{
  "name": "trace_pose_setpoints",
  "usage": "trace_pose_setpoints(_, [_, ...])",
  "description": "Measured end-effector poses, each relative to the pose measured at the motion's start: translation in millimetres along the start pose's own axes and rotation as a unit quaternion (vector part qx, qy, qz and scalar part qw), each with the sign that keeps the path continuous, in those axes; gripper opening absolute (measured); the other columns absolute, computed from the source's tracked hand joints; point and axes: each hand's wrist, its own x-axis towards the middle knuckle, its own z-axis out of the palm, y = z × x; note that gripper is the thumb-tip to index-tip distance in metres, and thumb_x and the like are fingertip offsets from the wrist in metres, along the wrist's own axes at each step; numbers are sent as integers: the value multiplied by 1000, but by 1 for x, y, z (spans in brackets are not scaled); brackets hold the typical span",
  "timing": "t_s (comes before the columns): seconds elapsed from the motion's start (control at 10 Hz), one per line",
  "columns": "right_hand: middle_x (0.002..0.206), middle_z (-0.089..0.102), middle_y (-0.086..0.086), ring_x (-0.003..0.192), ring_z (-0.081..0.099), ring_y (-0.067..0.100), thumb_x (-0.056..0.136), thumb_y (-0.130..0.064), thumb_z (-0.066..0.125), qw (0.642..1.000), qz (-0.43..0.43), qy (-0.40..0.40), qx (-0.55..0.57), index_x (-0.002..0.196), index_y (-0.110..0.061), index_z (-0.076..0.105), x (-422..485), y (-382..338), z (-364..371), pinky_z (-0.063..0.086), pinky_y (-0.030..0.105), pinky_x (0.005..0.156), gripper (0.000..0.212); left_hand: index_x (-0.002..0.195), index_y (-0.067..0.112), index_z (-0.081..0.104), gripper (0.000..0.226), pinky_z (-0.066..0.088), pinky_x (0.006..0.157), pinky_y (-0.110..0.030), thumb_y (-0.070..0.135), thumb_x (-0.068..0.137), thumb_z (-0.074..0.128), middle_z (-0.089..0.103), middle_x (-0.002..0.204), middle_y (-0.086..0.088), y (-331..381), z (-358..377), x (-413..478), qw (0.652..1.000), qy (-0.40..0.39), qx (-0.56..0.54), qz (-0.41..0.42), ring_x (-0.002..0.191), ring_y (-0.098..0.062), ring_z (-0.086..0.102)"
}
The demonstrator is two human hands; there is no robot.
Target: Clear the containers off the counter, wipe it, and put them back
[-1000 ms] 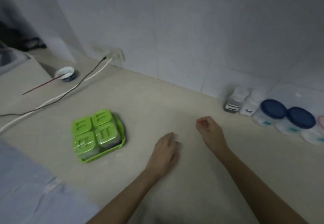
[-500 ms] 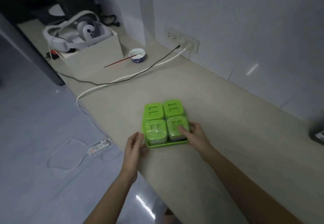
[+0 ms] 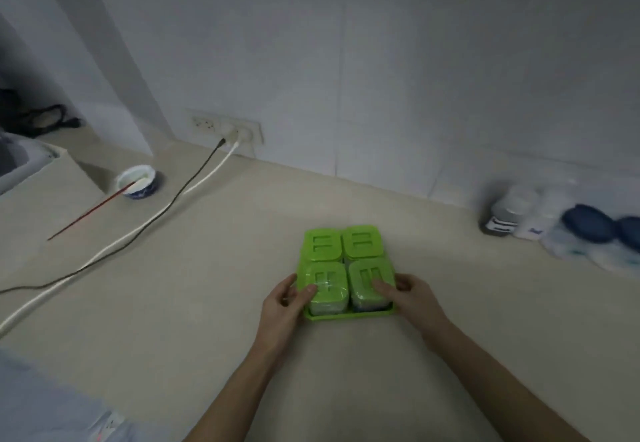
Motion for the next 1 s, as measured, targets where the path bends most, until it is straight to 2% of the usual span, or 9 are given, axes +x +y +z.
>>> trace_pose_setpoints(0.1, [91,75,-4,81,71,9,77,-34,74,998,1,63,1,96,-16,70,4,4,-50,55,27,78,26,100,19,65,18,51,64,-10,8,86,67,74,85,8,10,56,25,997,-71,25,4,73,3,69])
trace_pose_setpoints(0.2, [94,75,0,85,70,12,79,-36,72,994,9,107,15,94,-17,70,10,9,-92,55,33,84,24,94,16,67,14,51,61,-10,4,86,65,75,87,5,15,108,44,990,-127,62,10,72,2,69])
trace_pose_setpoints(0.3, [95,75,4,89,70,17,80,-38,70,989,23,142,20,89,-18,70,19,16,-123,54,41,91,22,103,2,67,18,52,63,-11,7,86,66,73,97,-11,10,146,63,985,-147,89,8,71,0,69])
trace_pose_setpoints(0.4, [91,76,1,88,71,16,74,-47,72,984,33,172,34,84,-21,71,31,21,-140,53,44,91,29,107,-3,66,25,52,65,-12,12,87,66,72,102,-14,2,167,77,980,-157,120,1,73,-1,68])
trace_pose_setpoints(0.5, [89,76,0,86,71,15,71,-51,72,978,29,198,49,87,-19,72,50,19,-151,54,43,90,36,108,1,67,26,55,76,-19,18,89,64,74,102,-10,-3,186,91,979,-163,124,-4,88,-12,70])
trace_pose_setpoints(0.6, [91,75,3,86,69,16,77,-48,69,974,20,221,38,96,-13,72,70,14,-161,54,35,85,40,107,3,68,26,54,87,-29,22,90,63,74,101,-6,3,205,111,978,-158,134,-5,94,-17,69])
trace_pose_setpoints(0.7, [90,74,5,86,68,18,78,-47,68,973,24,229,19,96,-10,72,88,6,-171,51,30,81,41,98,8,71,19,52,86,-31,22,92,59,75,97,-6,10,219,123,977,-166,137,2,90,-17,68])
trace_pose_setpoints(0.8, [89,74,4,86,68,18,77,-47,69,970,29,241,33,93,-11,72,101,7,-172,52,31,82,40,96,8,70,19,53,84,-30,21,94,57,74,97,-7,13,228,129,977,-165,133,5,90,-18,67])
trace_pose_setpoints(1.0, [90,74,5,89,68,21,73,-57,67,969,34,242,26,94,-12,72,107,3,-174,53,32,83,50,96,9,70,18,50,90,-37,22,93,58,73,101,-13,24,235,137,971,-175,161,-6,92,-24,66])
